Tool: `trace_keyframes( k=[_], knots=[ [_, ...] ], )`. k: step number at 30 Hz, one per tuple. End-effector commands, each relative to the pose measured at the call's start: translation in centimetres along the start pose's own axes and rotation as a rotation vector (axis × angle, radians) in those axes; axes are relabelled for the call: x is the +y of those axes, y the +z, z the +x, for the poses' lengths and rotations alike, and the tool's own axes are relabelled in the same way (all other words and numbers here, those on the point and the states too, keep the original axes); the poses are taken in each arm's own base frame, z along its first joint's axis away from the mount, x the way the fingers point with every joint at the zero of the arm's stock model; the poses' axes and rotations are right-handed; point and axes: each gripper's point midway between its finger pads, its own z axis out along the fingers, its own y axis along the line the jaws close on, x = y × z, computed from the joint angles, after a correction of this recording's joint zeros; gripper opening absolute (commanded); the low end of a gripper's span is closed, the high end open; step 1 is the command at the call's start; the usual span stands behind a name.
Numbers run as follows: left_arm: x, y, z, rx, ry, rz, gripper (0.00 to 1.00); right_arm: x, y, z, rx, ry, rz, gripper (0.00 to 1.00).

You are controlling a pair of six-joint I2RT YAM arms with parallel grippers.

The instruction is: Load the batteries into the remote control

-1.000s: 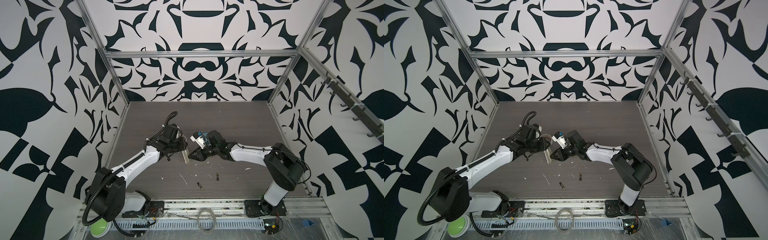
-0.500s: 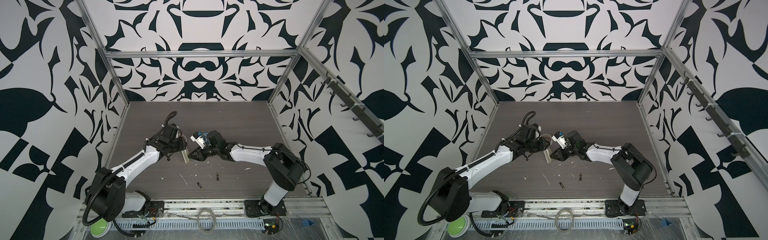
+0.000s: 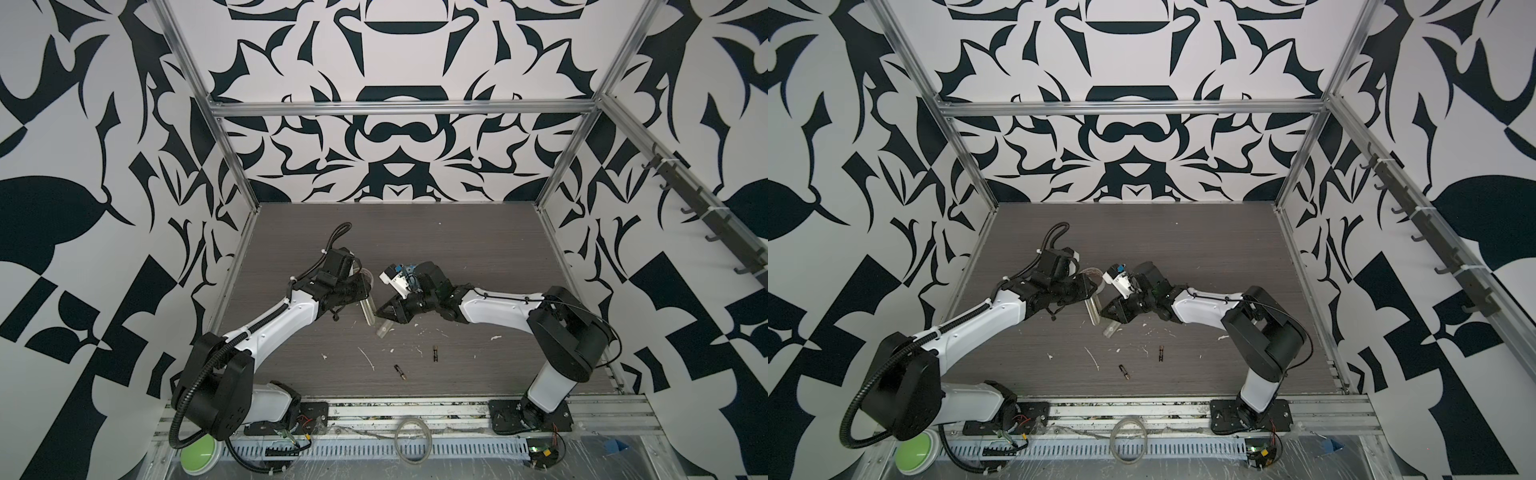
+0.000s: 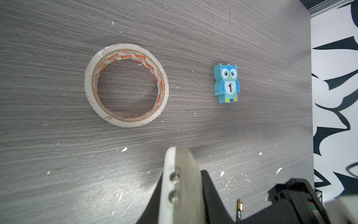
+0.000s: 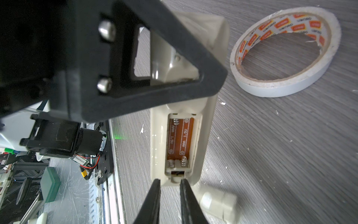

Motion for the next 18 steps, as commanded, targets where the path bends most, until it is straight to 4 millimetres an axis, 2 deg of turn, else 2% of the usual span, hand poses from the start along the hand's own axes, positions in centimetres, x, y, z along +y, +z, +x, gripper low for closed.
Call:
trace_keyframes(
  k=[1, 11, 18],
  knots=[
    [1.0, 0.5, 0.3, 0.004, 0.002, -0.026, 0.00, 1.4, -1.1, -1.5, -0.041, -0.061, -0.004, 0.22],
    [1.9, 0.4, 0.4, 0.002, -0.012, -0.032, 0.00, 0.7, -2.2, -0.8, -0.028, -0.077, 0.081, 0.24],
    [2.1, -0.2, 0.6, -0.004, -0.016, -0.007, 0.00, -0.7, -4.5, 0.4, 0.028, -0.074, 0.235, 0.34]
  ],
)
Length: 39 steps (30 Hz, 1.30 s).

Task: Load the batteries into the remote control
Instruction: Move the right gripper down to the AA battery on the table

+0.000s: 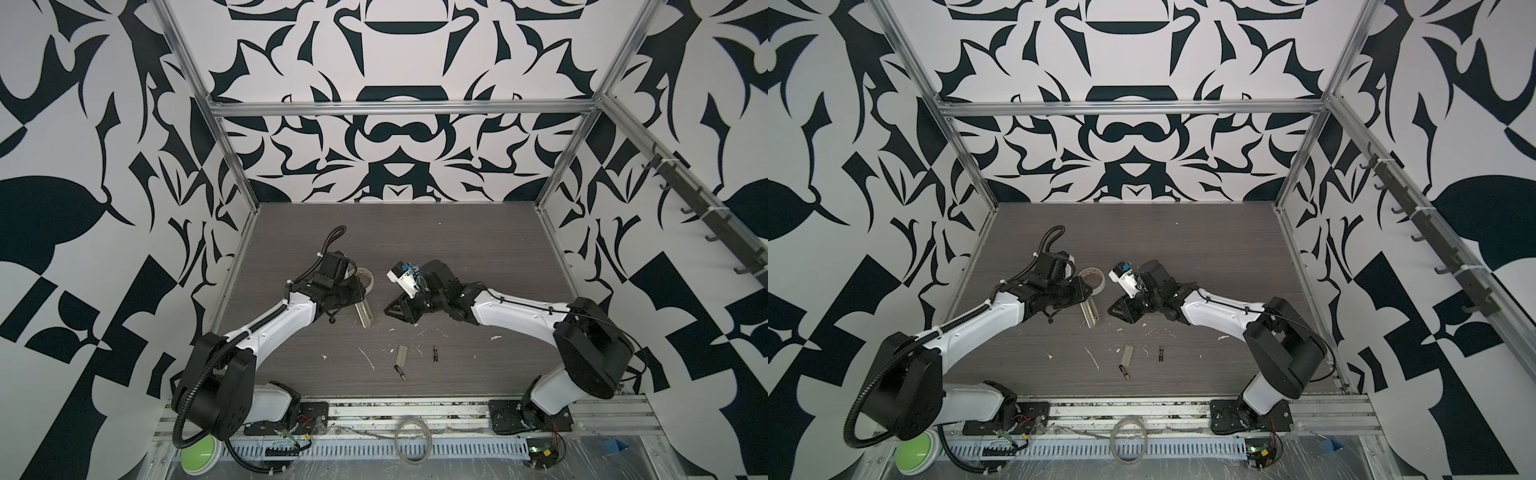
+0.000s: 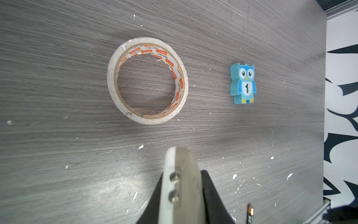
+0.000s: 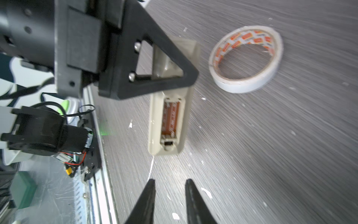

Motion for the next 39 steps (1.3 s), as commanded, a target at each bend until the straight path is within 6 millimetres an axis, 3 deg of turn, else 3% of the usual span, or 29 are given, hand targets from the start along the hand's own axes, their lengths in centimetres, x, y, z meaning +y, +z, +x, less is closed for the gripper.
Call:
trace_keyframes(
  k=[1, 9, 19, 29, 39],
  knots=[
    [-0.1, -0.6, 0.3, -0.008, 0.014, 0.031, 0.00, -0.9, -1.6, 0.7, 0.031, -0.017, 0.107, 0.36],
    [-1.0, -1.2, 0.9, -0.029, 0.024, 0.121, 0.00, -2.4, -4.5, 3.2, 0.100, 0.034, 0.266, 0.45],
    [-2.3, -1.9, 1.4, -0.072, 0.060, 0.248, 0.00, -4.2, -7.9, 7.7, 0.208, 0.169, 0.437, 0.46],
    [-3.2, -2.0, 2.1, -0.087, 0.083, 0.347, 0.00, -5.7, -9.1, 11.3, 0.313, 0.261, 0.542, 0.44],
    [-3.4, -2.7, 2.4, -0.124, 0.131, 0.382, 0.00, -6.2, -8.0, 13.1, 0.390, 0.300, 0.569, 0.43]
  ],
)
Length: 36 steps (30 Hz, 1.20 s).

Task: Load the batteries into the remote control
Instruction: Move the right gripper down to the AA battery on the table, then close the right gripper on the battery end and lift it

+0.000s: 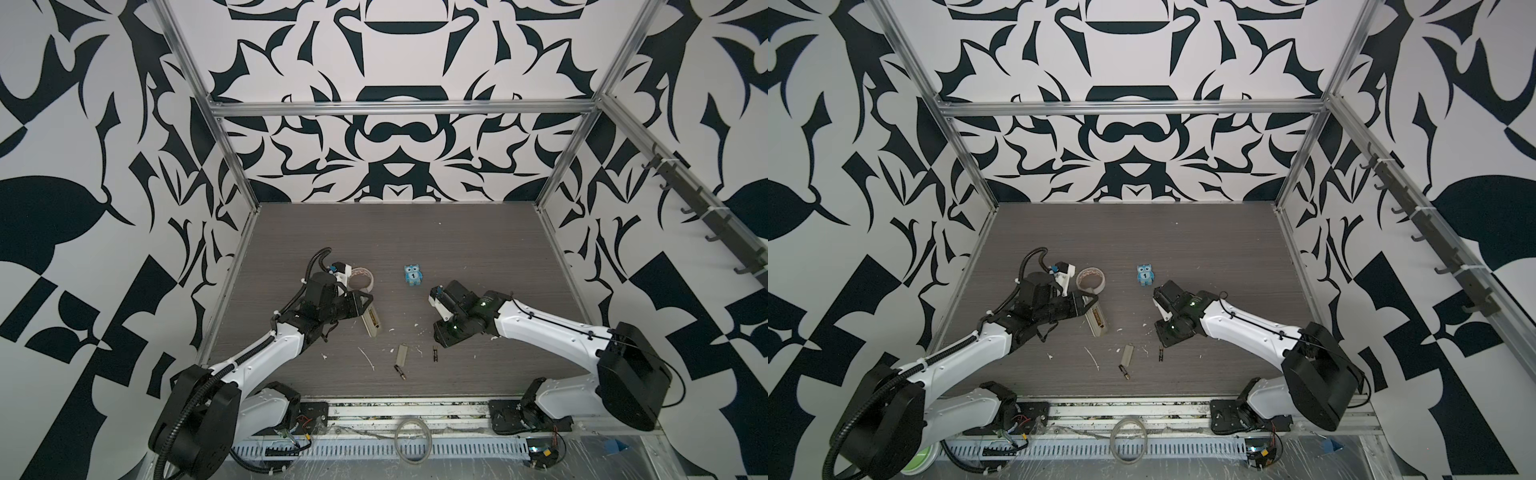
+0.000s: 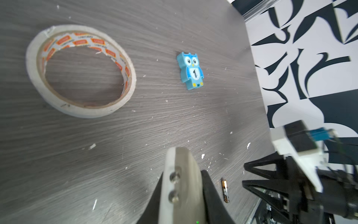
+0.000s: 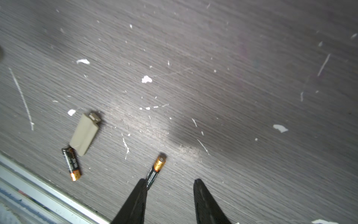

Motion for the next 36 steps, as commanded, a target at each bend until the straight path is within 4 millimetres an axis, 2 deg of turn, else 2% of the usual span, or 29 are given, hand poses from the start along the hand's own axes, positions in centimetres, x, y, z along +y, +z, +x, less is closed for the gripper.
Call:
trace_keyframes(
  k=[1, 20, 36],
  knots=[
    [-0.7, -0.4, -0.4, -0.034, 0.039, 0.044, 0.00, -0.1, 0.3, 0.4, 0.021, 0.011, 0.031, 0.43],
    [-0.7, -0.7, 0.1, -0.050, 0.037, 0.073, 0.00, 1.3, 2.7, 1.3, 0.079, 0.002, 0.040, 0.38],
    [-1.3, -1.2, 0.1, -0.068, 0.046, 0.104, 0.00, 1.4, 3.7, 1.8, 0.096, -0.003, 0.037, 0.25]
  ],
)
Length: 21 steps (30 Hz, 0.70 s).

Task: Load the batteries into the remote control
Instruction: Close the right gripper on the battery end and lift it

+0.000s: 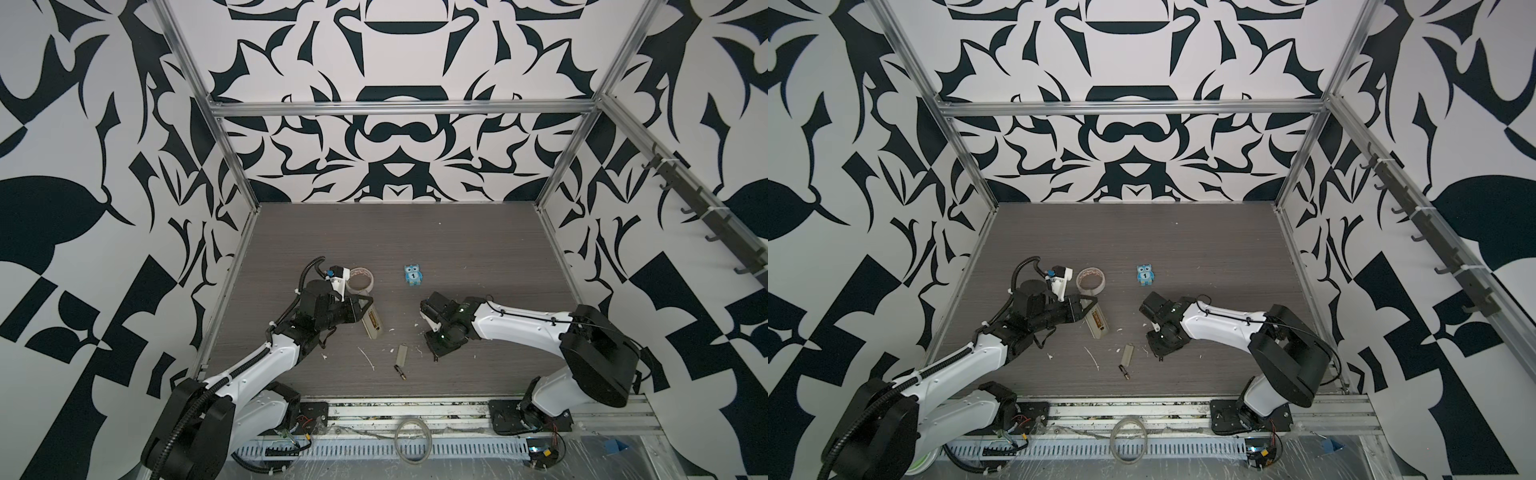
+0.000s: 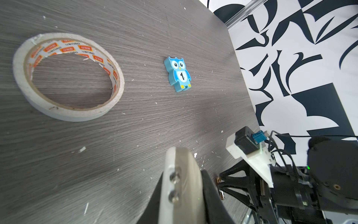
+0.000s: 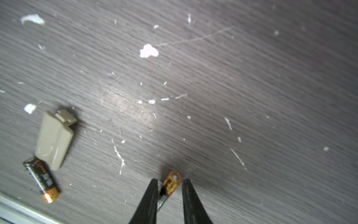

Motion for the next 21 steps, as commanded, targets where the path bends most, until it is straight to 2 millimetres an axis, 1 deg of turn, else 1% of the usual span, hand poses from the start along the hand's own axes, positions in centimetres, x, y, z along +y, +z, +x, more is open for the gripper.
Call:
trace_keyframes(
  k=[1, 10, 21],
  knots=[
    [-0.72, -0.29, -0.49, -0.023, 0.013, 0.035, 0.00, 0.10, -0.04, -0.10, -0.010, -0.005, 0.002, 0.24],
    [-0.59, -0.34, -0.48, -0.023, 0.007, 0.027, 0.00, 0.17, 0.14, -0.11, -0.007, -0.017, 0.002, 0.17],
    [-0.57, -0.48, -0.30, -0.025, 0.009, 0.030, 0.00, -0.41, 0.25, -0.06, 0.024, -0.047, 0.051, 0.16]
  ],
)
